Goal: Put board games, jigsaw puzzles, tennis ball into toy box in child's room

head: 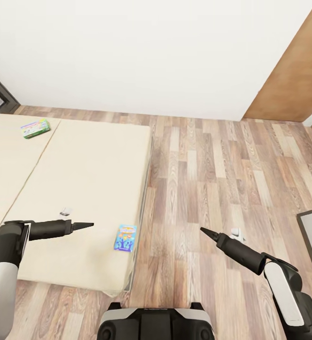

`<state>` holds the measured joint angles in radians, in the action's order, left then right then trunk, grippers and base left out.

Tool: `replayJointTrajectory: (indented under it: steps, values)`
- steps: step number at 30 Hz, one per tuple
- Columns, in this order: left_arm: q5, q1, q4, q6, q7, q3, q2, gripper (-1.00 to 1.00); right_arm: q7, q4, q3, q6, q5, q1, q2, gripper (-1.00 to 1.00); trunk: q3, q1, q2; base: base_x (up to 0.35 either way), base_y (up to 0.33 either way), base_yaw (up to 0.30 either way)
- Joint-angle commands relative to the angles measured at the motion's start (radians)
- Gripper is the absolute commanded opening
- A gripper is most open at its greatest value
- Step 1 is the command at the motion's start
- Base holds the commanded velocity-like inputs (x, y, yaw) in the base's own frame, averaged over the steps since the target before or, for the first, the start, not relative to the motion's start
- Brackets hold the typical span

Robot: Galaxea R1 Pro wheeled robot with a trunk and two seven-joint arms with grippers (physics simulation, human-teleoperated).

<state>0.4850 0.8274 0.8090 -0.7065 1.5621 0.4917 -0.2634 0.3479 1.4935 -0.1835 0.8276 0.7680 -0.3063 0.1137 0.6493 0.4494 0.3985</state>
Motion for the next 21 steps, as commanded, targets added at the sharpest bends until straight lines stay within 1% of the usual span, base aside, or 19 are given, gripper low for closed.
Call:
replayJointTrajectory:
  steps: [1, 8, 17, 21]
  values:
    - [0.01, 0.001, 0.001, -0.011, 0.009, 0.003, 0.001, 1.0, 0.005, 0.0, -0.002, 0.005, -0.002, -0.001, 0.0, 1.0, 0.0, 0.001, 0.002, 0.0, 0.0, 0.055]
    - [0.01, 0.001, 0.001, -0.01, 0.009, 0.003, 0.0, 1.0, 0.005, 0.001, -0.002, 0.007, 0.0, -0.001, 0.0, 1.0, -0.012, 0.001, 0.002, 0.0, 0.0, 0.009]
    - [0.01, 0.001, 0.001, -0.01, 0.009, 0.006, -0.001, 1.0, 0.005, 0.004, -0.002, 0.007, 0.001, -0.001, 0.0, 1.0, -0.021, 0.001, 0.002, 0.0, 0.0, -0.041]
    - [0.01, 0.001, 0.001, -0.01, 0.009, 0.005, -0.001, 1.0, 0.005, 0.006, -0.002, 0.007, 0.001, -0.001, 0.0, 1.0, -0.025, 0.001, 0.002, 0.0, 0.0, -0.124]
